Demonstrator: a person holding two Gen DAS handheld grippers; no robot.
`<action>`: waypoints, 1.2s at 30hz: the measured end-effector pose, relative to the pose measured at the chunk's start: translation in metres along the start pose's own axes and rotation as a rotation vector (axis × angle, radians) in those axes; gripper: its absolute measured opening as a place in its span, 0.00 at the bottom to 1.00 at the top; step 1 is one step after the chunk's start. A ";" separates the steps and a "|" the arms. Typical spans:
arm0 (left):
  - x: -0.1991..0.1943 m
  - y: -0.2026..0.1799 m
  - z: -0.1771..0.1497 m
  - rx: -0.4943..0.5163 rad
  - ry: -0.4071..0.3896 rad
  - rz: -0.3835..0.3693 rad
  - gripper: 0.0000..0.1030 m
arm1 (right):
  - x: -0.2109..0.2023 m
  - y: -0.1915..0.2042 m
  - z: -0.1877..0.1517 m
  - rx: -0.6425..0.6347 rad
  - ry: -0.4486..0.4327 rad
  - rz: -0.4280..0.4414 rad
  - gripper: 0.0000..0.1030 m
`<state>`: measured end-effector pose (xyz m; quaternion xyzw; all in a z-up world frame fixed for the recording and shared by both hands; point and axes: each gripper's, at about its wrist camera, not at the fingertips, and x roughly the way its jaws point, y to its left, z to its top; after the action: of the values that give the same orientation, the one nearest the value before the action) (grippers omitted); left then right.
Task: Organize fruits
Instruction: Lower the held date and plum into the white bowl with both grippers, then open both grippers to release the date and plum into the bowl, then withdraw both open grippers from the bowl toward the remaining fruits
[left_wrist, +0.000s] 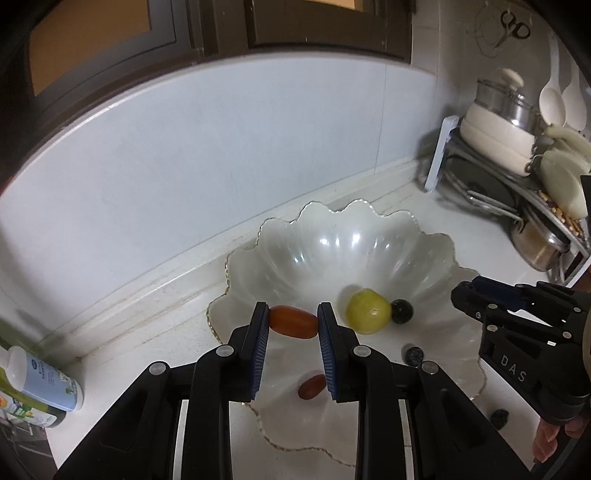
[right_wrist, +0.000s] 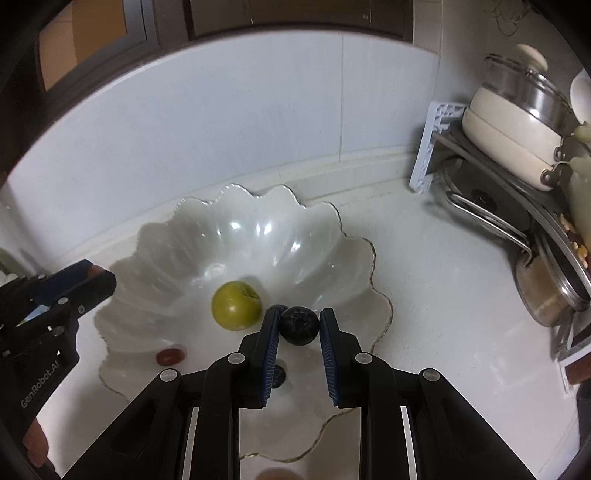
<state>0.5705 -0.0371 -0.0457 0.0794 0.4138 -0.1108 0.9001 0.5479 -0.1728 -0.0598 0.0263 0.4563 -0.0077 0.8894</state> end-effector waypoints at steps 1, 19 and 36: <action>0.005 -0.001 0.001 0.000 0.009 0.001 0.27 | 0.004 -0.001 0.000 -0.001 0.010 -0.004 0.23; 0.047 -0.006 0.001 0.015 0.110 0.026 0.53 | 0.031 -0.010 0.004 0.024 0.113 0.000 0.35; -0.016 -0.001 -0.008 0.015 0.014 0.082 0.75 | -0.037 -0.002 -0.005 -0.011 -0.038 -0.037 0.35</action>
<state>0.5545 -0.0345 -0.0384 0.1036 0.4156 -0.0763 0.9004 0.5223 -0.1750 -0.0329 0.0127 0.4399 -0.0223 0.8977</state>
